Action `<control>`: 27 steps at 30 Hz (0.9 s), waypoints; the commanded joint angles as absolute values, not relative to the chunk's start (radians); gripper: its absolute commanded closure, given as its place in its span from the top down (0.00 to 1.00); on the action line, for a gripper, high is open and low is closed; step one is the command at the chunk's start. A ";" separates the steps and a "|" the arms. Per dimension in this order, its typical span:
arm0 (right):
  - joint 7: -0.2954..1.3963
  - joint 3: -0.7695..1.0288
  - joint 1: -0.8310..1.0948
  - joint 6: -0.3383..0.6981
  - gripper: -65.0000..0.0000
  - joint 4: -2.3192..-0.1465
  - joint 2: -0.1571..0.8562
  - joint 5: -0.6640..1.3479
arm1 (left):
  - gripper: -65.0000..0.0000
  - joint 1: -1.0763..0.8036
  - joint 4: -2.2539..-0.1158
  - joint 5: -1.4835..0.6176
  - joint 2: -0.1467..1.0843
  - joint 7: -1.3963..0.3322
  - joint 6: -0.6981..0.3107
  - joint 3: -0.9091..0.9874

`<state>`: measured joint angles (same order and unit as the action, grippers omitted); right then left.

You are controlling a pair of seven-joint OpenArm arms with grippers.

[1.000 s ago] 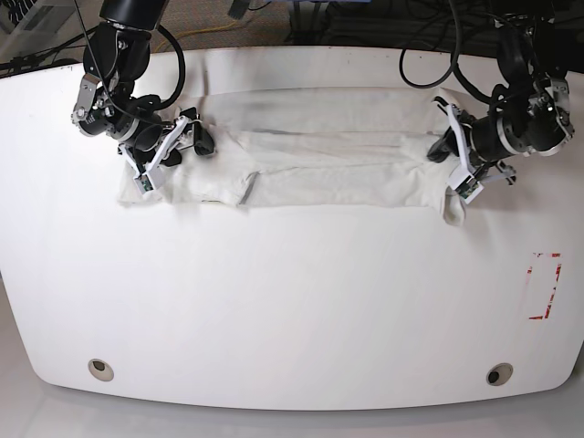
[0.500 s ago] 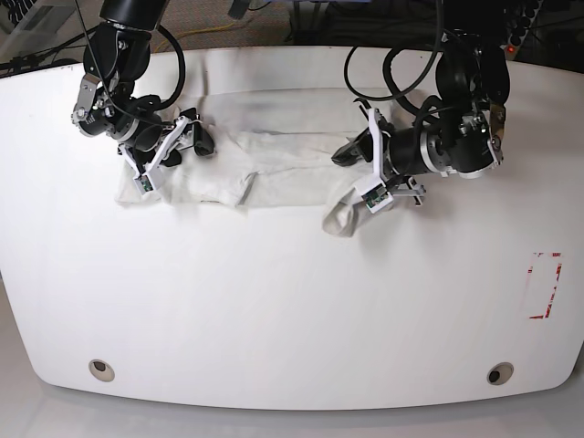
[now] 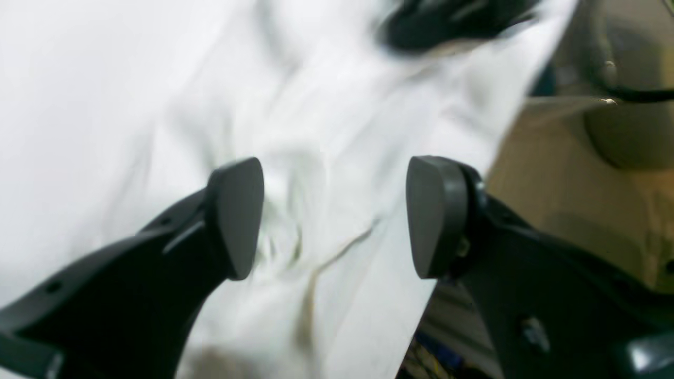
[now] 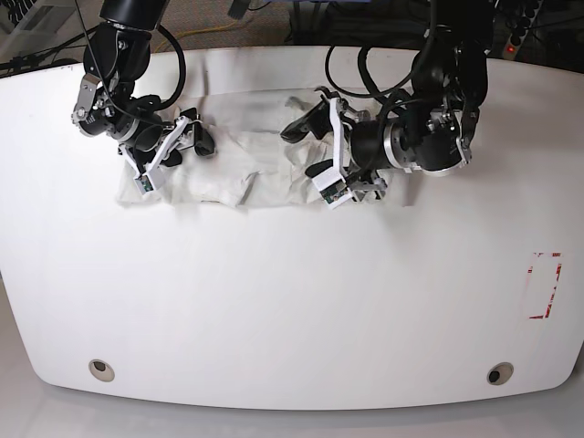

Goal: Fold the T-shirt properly

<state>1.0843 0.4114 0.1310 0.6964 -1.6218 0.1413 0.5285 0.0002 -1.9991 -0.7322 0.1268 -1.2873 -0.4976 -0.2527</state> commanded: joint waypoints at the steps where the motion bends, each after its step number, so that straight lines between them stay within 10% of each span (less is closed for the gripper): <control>1: 1.076 0.414 0.120 0.698 0.66 -1.638 0.150 0.545 | 0.61 0.024 -2.015 -0.739 0.136 -1.293 -0.499 -0.200; 14: 1.076 0.415 0.124 0.698 0.66 -1.643 0.148 0.545 | 0.61 -0.058 -1.992 -0.739 0.285 -1.291 -0.499 -0.005; 27: 1.152 0.513 0.102 0.698 0.68 -1.819 0.154 0.677 | 0.60 -0.074 -1.928 -0.565 0.285 -1.204 -0.499 -0.231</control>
